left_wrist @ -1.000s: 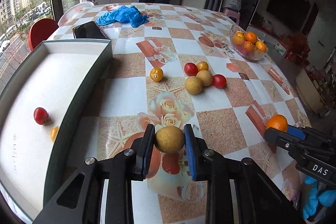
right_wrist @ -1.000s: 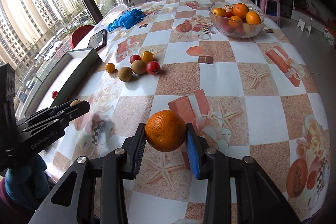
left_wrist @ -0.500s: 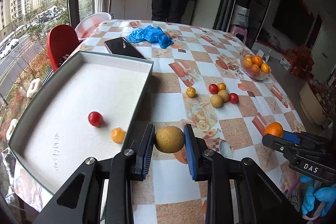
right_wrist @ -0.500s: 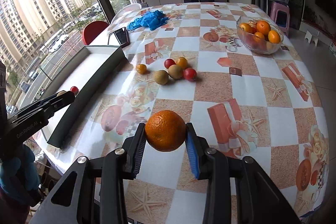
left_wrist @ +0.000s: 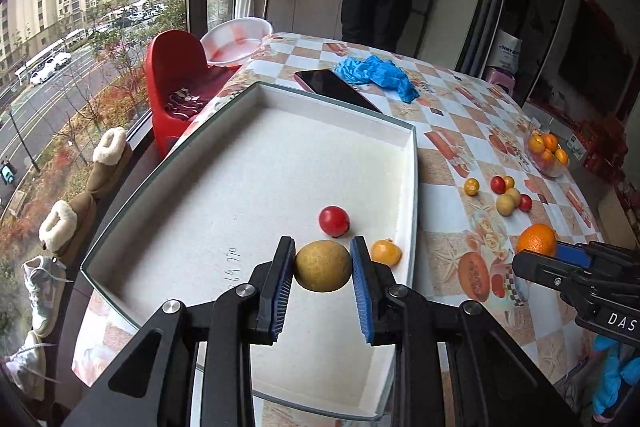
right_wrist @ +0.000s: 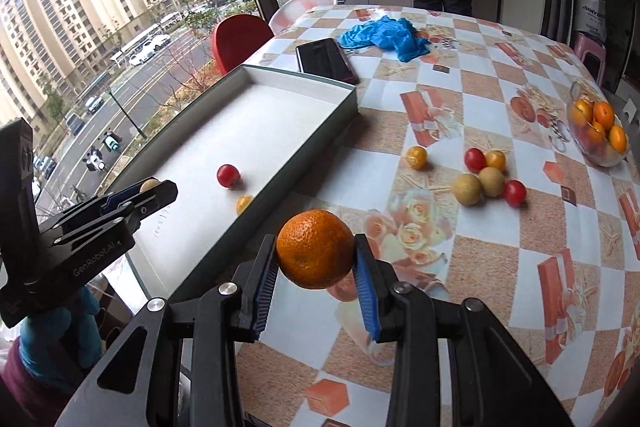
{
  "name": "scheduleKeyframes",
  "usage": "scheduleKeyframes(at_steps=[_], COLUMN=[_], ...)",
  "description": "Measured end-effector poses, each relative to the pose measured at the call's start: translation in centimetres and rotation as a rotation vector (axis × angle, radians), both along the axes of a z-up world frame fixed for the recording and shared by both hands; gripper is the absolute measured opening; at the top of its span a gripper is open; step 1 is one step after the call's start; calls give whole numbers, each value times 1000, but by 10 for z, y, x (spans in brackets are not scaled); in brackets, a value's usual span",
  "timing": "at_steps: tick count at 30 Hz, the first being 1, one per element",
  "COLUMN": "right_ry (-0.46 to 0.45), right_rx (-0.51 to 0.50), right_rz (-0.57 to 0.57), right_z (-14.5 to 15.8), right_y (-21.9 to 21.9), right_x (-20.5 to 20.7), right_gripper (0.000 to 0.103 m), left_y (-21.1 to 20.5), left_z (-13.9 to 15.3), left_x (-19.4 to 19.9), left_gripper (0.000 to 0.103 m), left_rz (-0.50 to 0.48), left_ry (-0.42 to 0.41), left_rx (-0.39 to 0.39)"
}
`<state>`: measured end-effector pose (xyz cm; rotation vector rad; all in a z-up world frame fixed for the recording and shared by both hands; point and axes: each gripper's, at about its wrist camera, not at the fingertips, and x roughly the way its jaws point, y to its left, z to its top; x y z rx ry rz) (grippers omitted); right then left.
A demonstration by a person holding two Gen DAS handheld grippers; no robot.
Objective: Organize fruits
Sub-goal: 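Lower the orange and brown fruit into the white tray and open both grippers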
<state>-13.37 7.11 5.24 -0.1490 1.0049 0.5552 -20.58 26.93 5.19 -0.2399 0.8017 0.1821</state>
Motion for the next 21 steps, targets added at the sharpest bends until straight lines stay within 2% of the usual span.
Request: scheduleKeyframes(at_steps=[12, 15, 16, 17, 18, 19, 20, 21], right_ry=[17, 51, 56, 53, 43, 27, 8, -7], right_rx=[-12, -27, -29, -28, -23, -12, -2, 3], right_rz=[100, 112, 111, 105, 96, 84, 70, 60], right_z=[-12, -22, -24, -24, -21, -17, -11, -6], right_y=[84, 93, 93, 91, 87, 82, 75, 68], right_x=[25, 34, 36, 37, 38, 39, 39, 41], right_gripper=[40, 41, 45, 59, 68, 83, 84, 84], left_y=[43, 45, 45, 45, 45, 44, 43, 42], left_z=[-21, -26, -26, -27, -26, -23, -17, -11], left_x=[19, 20, 20, 20, 19, 16, 12, 7], left_gripper=[30, 30, 30, 33, 57, 73, 90, 90], left_rz=[68, 76, 77, 78, 80, 93, 115, 129], left_ry=[54, 57, 54, 50, 42, 24, -13, -55], left_rx=[18, 16, 13, 13, 18, 33, 57, 79])
